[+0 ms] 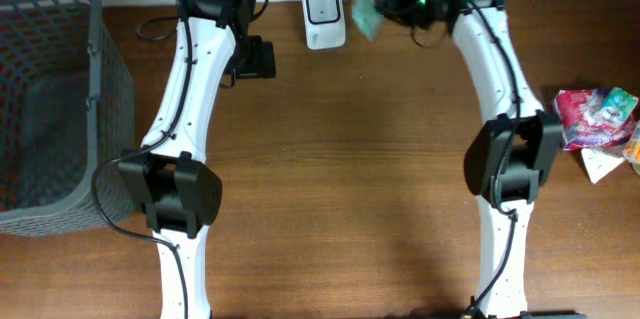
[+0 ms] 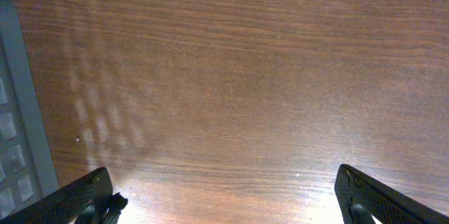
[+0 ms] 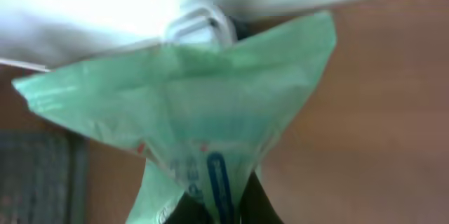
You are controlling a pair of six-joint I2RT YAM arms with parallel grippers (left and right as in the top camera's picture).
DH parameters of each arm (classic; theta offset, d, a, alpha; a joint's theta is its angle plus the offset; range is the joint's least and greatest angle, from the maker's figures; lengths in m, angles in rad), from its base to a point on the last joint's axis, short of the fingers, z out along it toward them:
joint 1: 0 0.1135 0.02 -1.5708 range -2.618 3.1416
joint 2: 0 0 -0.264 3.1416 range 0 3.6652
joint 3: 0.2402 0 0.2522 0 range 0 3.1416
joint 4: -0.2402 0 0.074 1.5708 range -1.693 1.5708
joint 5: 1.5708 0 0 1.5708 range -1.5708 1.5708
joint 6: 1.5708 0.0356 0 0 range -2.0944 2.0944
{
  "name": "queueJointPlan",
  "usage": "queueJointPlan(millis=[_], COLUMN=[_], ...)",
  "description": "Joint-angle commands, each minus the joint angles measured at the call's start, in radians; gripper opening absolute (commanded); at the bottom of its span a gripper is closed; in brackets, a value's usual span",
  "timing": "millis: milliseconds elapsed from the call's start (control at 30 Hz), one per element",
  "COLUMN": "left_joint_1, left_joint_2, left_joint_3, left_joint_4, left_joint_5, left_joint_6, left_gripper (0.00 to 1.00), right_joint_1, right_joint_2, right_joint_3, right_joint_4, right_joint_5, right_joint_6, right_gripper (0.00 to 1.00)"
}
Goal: Scan the item barcode
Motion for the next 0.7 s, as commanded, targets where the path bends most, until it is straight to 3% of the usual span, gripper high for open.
queueJointPlan(millis=[0, 67, 200, 467, 667], left_joint_1=[-0.004, -0.004, -0.004, -0.004, -0.005], left_joint_2=[0.009, 0.009, 0.009, 0.009, 0.009], left_joint_3=[0.013, 0.013, 0.013, 0.013, 0.013], left_joint_4=[0.0, 0.0, 0.0, 0.0, 0.0], left_joint_5=[-0.008, -0.008, -0.008, -0.008, -0.009], left_joint_6=[-0.01, -0.01, -0.01, -0.01, -0.01], left_gripper=[0.99, 0.99, 0.99, 0.99, 0.99], right_joint_1=[0.104, 0.163, 0.23, 0.225, 0.19], right_joint_2=[0.002, 0.006, 0.042, 0.097, -0.019], right_joint_3=[0.019, 0.019, 0.019, 0.019, 0.02], right_joint_4=[0.112, 0.16, 0.27, 0.29, 0.235], right_joint_5=[0.231, 0.431, 0.576, 0.588, 0.574], right_joint_6=[0.067, 0.067, 0.055, 0.055, 0.055], right_gripper=[0.04, 0.04, 0.04, 0.04, 0.04])
